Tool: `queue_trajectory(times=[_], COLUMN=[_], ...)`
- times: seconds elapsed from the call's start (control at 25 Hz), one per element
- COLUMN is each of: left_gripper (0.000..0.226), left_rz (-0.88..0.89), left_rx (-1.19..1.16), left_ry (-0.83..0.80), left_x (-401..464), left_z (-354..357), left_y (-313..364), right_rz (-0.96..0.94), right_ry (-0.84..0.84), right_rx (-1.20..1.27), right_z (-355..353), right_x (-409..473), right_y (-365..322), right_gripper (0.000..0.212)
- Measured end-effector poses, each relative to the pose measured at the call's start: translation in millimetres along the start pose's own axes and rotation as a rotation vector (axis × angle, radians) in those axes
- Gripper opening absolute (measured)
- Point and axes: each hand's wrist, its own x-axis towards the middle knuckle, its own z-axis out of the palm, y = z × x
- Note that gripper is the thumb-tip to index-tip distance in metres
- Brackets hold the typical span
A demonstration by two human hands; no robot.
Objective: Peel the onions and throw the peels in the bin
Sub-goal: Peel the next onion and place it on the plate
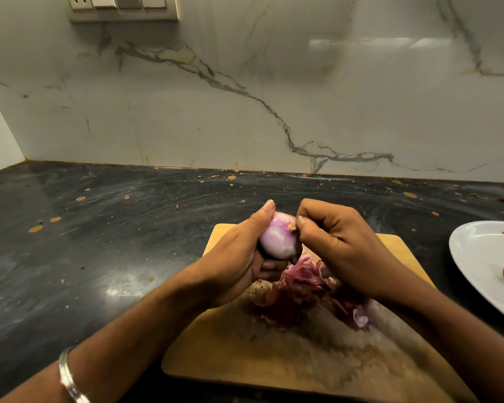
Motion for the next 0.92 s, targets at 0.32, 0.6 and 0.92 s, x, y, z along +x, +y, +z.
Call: queue_trajectory(times=[0.32,0.6,0.92], left_gripper=[0.056,0.064,0.086], left_rz=[0.005,-0.09,-0.117], left_rx=[0.017,0.129,0.156], left_ry=[0.064,0.161,0.098], left_x=[4.2,2.5,2.3], left_z=[-1.6,-7.2,-10.4], left_y=[-2.4,2.8,1.4], right_rz=[-0.031,-0.182,-0.223], right_ry=[-0.021,-0.127,-0.09], right_rx=[-0.297,-0.851,-0.803], right_z=[-10.6,-9.1,-8.0], right_x=[-2.9,-4.3,-1.7], right_y=[8.2,3.8,4.0], right_gripper=[0.023,0.025,0.034])
